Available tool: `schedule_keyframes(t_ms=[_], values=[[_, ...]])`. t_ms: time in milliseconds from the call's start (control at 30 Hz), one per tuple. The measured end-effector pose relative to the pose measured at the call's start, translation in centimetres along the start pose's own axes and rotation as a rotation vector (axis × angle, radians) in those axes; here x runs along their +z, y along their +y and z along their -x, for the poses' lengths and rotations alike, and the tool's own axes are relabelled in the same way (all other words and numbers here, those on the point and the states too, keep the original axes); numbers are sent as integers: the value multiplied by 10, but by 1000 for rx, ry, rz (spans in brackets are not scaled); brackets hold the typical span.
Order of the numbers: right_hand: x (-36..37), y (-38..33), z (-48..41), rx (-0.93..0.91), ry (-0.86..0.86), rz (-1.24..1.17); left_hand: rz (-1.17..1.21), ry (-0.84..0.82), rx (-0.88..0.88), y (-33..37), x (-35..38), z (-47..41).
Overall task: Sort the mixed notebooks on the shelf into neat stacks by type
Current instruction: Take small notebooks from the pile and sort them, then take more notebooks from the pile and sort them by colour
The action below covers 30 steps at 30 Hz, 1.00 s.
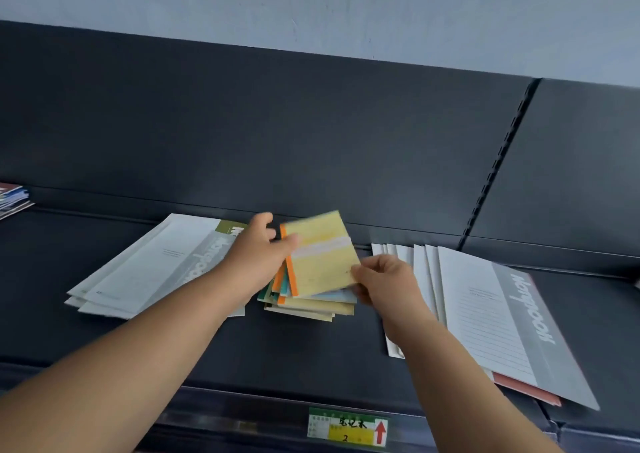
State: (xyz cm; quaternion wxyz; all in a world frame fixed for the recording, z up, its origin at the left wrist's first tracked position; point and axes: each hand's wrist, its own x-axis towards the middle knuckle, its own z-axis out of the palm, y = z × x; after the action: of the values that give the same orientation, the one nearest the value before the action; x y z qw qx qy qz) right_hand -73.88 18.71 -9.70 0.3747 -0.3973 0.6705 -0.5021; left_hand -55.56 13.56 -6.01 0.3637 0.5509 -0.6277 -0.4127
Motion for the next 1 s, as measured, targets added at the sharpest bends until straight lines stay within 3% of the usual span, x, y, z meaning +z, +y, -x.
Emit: schedule_keyframes(t_ms=[100, 200, 600, 800, 1000], values=[[2, 4, -1, -11, 8, 276, -145, -83, -64, -17, 3, 4], [0, -1, 2, -79, 14, 405, -223, -85, -43, -21, 5, 9], [18, -22, 25, -532, 2, 940, -632, 104, 128, -34, -19, 37], [66, -36, 48, -613, -21, 1061, -754, 160, 210, -54, -79, 57], [163, -59, 83, -676, -92, 1083, -843, 238, 163, -95, -186, 74]])
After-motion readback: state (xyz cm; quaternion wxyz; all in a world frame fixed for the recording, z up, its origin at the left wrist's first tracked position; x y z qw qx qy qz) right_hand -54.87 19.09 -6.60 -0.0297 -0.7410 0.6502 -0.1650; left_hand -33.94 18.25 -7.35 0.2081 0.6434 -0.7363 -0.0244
